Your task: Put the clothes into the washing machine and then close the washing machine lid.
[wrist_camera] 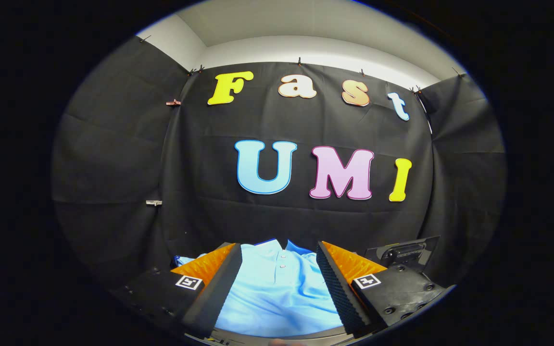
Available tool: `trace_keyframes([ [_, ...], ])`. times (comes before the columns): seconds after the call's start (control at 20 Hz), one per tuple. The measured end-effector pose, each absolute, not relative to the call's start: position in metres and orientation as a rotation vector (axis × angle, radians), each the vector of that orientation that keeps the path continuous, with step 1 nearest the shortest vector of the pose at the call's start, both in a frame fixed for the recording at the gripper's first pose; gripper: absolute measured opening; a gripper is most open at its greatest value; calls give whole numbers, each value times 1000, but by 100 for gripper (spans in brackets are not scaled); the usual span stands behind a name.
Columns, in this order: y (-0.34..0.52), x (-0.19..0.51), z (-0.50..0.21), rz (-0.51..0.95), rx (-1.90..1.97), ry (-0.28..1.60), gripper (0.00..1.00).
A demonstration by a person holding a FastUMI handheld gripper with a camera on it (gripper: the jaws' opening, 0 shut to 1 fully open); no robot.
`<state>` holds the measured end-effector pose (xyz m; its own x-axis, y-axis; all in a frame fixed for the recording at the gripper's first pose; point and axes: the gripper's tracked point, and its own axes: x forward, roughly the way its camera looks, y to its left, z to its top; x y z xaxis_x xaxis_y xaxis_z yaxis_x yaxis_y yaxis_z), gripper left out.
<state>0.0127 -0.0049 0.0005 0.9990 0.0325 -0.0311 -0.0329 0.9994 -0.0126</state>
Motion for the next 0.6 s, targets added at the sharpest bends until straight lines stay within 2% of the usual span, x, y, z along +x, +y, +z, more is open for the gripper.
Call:
trace_keyframes([
  [0.6,-7,66,-51,53,3,232,98],
])
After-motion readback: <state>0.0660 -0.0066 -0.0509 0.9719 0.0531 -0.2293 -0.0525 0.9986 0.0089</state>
